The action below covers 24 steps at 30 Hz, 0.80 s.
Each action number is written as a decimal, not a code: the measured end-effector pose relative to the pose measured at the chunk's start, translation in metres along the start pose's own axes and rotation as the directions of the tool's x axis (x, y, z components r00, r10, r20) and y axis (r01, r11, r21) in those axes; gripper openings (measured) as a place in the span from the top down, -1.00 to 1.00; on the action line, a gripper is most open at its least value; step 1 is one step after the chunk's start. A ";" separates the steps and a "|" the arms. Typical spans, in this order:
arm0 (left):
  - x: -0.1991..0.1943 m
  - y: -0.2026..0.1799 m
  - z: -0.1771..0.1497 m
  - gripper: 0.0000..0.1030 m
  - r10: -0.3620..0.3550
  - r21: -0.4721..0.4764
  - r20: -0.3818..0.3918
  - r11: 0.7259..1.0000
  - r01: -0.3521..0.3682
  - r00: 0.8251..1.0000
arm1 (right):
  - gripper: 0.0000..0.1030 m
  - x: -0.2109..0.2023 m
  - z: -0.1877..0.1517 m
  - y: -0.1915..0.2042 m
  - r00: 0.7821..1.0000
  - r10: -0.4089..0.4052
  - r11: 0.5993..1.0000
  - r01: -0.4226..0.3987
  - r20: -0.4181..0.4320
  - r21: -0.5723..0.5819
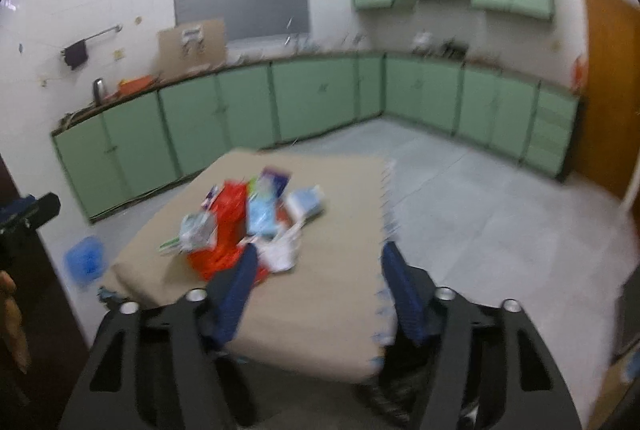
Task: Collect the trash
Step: 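Grasp the green-white snack packet with the left tool while the right tool grasps the white plastic bag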
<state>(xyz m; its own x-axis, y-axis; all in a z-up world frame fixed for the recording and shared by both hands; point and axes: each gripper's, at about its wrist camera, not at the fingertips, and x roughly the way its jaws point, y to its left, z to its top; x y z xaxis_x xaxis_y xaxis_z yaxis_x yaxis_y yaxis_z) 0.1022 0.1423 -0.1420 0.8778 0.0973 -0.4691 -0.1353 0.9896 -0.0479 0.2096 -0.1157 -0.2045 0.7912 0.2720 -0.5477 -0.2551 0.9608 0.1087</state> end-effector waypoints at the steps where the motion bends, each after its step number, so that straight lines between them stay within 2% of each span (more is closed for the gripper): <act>1: 0.013 0.002 -0.004 -0.91 0.009 0.010 -0.015 1.000 -0.009 1.000 | 0.06 0.028 -0.003 0.001 0.999 0.029 1.000 -0.028 -0.042 0.008; 7: 0.071 0.005 -0.024 -0.90 0.002 0.048 -0.058 0.999 0.001 0.998 | 0.29 0.123 -0.016 0.011 0.987 0.072 0.997 -0.070 -0.146 0.017; 11: 0.100 0.007 -0.029 -0.90 -0.021 0.050 -0.082 0.998 0.025 0.996 | 0.30 0.175 -0.022 0.011 0.974 0.095 0.995 -0.087 -0.205 0.045; 20: 0.154 0.009 -0.042 -0.90 -0.004 0.131 -0.123 0.991 0.020 0.992 | 0.31 0.235 -0.020 0.012 0.966 0.078 0.996 -0.065 -0.248 0.057; 21: 0.160 0.011 -0.043 -0.90 -0.004 0.136 -0.131 0.991 0.022 0.991 | 0.46 0.237 -0.021 0.011 0.965 0.078 0.996 -0.066 -0.251 0.057; 22: 0.165 0.012 -0.044 -0.90 -0.002 0.141 -0.136 0.990 0.022 0.991 | 0.74 0.240 -0.021 0.011 0.962 0.085 0.996 -0.072 -0.259 0.058; 24: 0.173 0.014 -0.046 -0.90 -0.005 0.156 -0.145 0.987 0.028 0.989 | 0.93 0.243 -0.022 0.009 0.959 0.092 0.995 -0.078 -0.269 0.060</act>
<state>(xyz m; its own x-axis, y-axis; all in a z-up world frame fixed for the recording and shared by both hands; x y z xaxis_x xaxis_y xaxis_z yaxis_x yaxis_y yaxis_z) 0.2307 0.1679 -0.2644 0.8026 0.0760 -0.5916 -0.0373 0.9963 0.0774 0.3874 -0.0421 -0.3555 0.5856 0.3347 -0.7383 -0.2825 0.9380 0.2012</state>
